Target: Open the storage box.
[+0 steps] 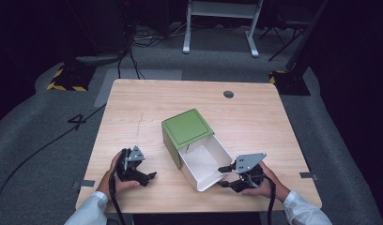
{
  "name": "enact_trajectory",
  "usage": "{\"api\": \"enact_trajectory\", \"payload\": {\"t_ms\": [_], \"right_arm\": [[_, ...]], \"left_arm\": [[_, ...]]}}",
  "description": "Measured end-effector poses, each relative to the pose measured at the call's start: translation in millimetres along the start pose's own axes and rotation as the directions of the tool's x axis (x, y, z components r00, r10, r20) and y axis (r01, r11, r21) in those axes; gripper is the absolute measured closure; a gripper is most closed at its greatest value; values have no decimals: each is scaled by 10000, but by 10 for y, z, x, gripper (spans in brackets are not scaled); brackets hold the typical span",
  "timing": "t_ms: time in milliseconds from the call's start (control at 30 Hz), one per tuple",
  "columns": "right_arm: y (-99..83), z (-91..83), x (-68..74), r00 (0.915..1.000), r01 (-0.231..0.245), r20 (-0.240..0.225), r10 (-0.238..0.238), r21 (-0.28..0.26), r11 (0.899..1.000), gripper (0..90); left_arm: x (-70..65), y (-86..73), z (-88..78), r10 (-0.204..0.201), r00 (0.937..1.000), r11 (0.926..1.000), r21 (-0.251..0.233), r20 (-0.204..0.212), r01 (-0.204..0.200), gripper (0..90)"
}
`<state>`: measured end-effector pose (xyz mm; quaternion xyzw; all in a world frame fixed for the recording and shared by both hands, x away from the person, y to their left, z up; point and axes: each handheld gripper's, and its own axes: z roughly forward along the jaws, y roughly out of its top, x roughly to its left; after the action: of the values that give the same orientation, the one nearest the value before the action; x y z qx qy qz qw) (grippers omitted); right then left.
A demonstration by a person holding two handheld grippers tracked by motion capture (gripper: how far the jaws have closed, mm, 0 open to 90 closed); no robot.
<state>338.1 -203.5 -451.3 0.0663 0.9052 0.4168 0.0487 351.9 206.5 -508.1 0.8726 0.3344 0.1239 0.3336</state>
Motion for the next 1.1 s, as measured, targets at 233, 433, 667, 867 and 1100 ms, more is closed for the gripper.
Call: {"api": "enact_trajectory", "payload": {"t_ms": [233,433,667,867,1100], "right_arm": [[47,-128,10,9999,60,117,-55,-428,9991,492],[85,-213,15,9996,134,275,-117,-638,9979,470],[109,-344,15,9987,140,511,-89,-993,9950,412],[89,-452,-21,9955,3,946,115,-1233,9924,354],[46,-616,-43,9863,-100,1611,340,-1474,9890,284]], "left_arm": [[0,0,1,-11,10000,10000,-8,-7,11,4],[-1,0,1,-13,10000,10000,-10,-4,13,5],[0,0,1,-7,10000,10000,-11,-7,7,5],[-1,0,1,-11,10000,10000,-9,-3,11,5],[-1,0,1,-11,10000,10000,-9,-8,11,5]]}}
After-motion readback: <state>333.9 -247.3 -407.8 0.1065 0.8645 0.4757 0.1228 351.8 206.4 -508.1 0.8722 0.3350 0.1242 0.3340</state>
